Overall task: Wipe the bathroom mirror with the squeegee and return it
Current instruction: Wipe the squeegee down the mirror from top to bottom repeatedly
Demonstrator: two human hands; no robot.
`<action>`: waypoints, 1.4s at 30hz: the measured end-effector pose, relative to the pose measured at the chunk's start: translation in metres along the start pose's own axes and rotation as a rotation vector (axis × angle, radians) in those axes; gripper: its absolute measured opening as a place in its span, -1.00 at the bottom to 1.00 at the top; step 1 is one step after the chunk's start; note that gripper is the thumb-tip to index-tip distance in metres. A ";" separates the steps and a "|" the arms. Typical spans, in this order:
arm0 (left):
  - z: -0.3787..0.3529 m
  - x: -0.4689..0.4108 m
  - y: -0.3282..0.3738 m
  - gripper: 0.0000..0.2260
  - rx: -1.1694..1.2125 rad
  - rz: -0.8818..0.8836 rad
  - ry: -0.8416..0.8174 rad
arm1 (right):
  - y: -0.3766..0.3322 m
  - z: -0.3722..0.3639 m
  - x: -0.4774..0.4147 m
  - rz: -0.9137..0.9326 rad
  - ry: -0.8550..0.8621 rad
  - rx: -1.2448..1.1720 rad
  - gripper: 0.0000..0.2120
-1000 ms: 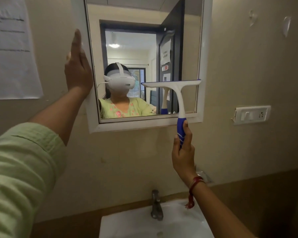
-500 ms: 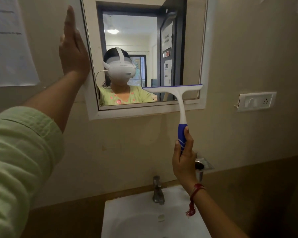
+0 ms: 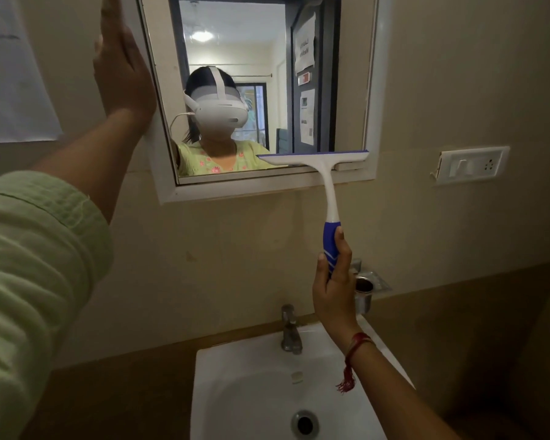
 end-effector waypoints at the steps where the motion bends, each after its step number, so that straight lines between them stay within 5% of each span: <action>1: 0.000 0.000 -0.001 -0.59 0.002 0.005 -0.002 | 0.001 0.000 0.002 -0.010 -0.006 0.003 -0.43; 22: 0.002 0.001 0.005 -0.60 0.073 -0.023 -0.025 | -0.015 0.023 0.007 -0.027 -0.070 0.068 -0.45; 42: 0.016 0.029 -0.002 -0.53 -0.011 0.083 -0.251 | -0.067 0.048 0.008 -0.124 0.000 -0.234 -0.49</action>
Point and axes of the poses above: each hand's wrist, its own x-axis away from the middle knuckle, its own z-axis out of the back of the hand, y = z × x, the point moved 7 cm from there along -x, towards the middle knuckle, and after that the axes turned 9 degrees about z, right-handed, at the moved point
